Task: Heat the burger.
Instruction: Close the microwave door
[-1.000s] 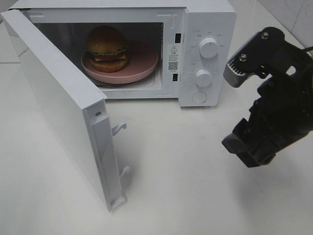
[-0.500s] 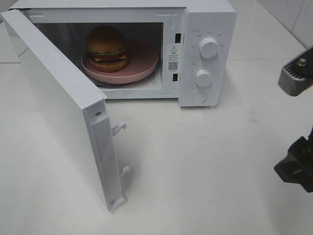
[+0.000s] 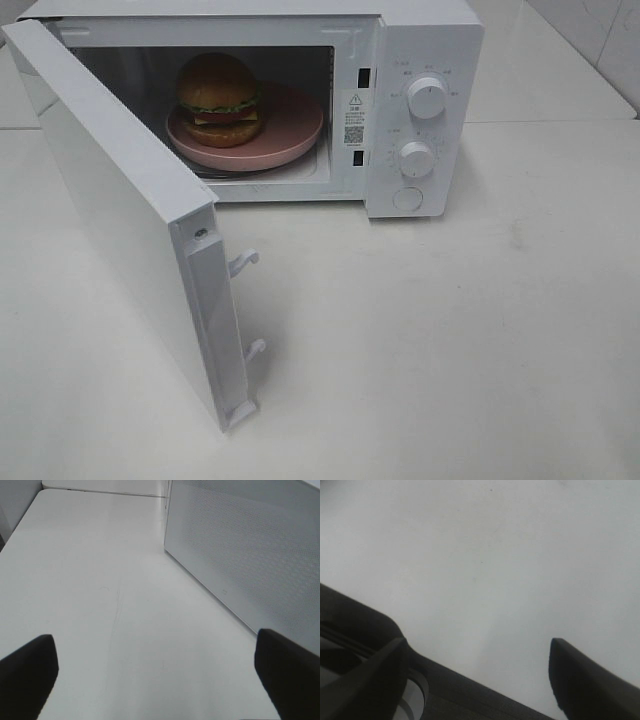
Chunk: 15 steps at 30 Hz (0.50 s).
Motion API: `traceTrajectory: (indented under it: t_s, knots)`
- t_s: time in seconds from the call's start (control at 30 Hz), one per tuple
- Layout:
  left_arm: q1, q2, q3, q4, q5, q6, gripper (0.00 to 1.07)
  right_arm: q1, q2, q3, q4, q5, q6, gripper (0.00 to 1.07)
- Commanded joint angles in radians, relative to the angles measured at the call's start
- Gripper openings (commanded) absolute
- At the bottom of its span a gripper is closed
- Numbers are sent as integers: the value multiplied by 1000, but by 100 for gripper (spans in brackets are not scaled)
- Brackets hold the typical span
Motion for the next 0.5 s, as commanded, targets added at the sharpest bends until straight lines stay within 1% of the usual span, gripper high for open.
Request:
traceTrajectory:
  t_s: [0.03,0.07,0.1,0.13,0.2,0.23,0.27,0.33,0.4,0.47,0.5]
  knots:
    - [-4,-14,-1,-8,-12,0,100,-77,-57,1,0,14,-3,76]
    - [-4,-14,-1,-8,-12,0,100,-77,-57,1,0,14,-3,76]
    - [-4,-14,-1,-8,-12,0,100,-110,-97,1,0,14,-2,76]
    - [-4,-14,-1,-8,-12,0,100,-110,-97,1,0,14,-2,76]
    - [-4,-14,-1,-8,-12,0,100,-165,-156,1,0,16,-2,76]
    - [-4,-14,-1,-8,-12,0,100,-165,-156,1,0,16,-2,76]
    - [-4,-14,-1,-8,-12,0,100,-200,-198,1,0,14,-2,76]
    - [-4,-14,-1,-8,-12,0,100,-217,-221,1,0,14,-2,76]
    - [-4,-14,-1,-8,-12,0,100,-278,-298,1,0,10,3,76]
    - [-4,-14,-1,-8,-12,0,100,-278,-310,4,0,10,10,76]
    - [-4,-14,-1,-8,-12,0,100,-279,-344,23,7,-7,10,76]
